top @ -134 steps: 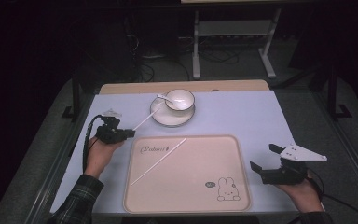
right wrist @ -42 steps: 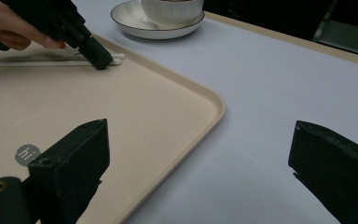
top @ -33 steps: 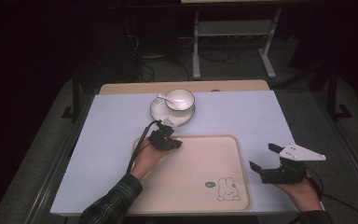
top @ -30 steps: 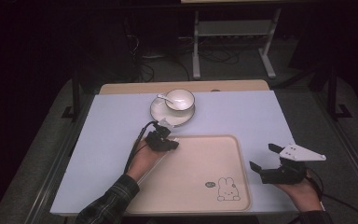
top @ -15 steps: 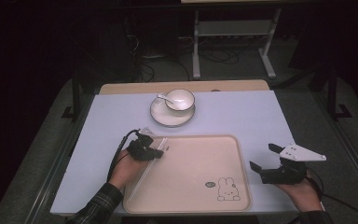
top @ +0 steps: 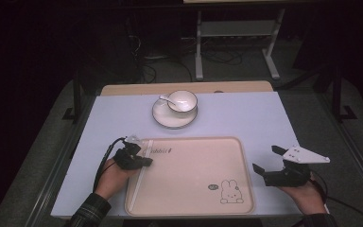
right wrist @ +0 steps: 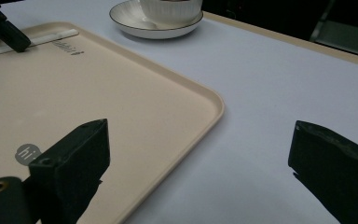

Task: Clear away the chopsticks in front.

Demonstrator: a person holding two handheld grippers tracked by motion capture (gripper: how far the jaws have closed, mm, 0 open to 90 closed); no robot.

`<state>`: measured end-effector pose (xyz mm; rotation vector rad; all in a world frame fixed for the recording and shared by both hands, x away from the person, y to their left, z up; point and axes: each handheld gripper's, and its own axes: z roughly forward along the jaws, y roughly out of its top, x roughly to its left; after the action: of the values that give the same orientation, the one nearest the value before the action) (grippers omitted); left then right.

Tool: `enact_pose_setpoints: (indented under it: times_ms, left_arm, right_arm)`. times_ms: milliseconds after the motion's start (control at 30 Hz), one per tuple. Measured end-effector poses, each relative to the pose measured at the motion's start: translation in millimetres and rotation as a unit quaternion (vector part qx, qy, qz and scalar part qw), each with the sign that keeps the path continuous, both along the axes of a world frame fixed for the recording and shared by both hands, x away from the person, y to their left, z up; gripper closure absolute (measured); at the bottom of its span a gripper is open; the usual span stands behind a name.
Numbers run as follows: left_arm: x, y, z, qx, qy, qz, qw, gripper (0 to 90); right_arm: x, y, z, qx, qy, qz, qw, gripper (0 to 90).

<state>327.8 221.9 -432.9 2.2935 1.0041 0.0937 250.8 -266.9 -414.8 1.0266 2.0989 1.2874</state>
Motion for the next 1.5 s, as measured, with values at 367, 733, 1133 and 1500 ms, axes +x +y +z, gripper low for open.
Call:
enact_pose_setpoints:
  times_ms: [367,733,1133,1500]
  left_arm:
    - [-4.5,13.6,0.9,0.001,0.002,0.010,0.9999,89.3]
    - [-4.6,11.1,2.1,-0.007,-0.012,0.007,0.9999,79.4]
    - [-21.2,28.6,26.6,-0.068,-0.113,0.004,0.9912,30.7]
    - [-50.6,56.3,25.1,-0.098,-0.176,0.017,0.9793,15.5]
  right_arm:
    - [0.3,0.0,-0.2,0.000,0.001,0.000,1.0000,4.5]
    - [0.2,0.4,-0.3,-0.002,0.001,0.000,1.0000,4.5]
    - [-1.3,1.9,1.0,0.005,0.000,0.004,1.0000,4.5]
    - [0.8,4.3,0.5,0.006,0.001,0.013,0.9999,4.5]
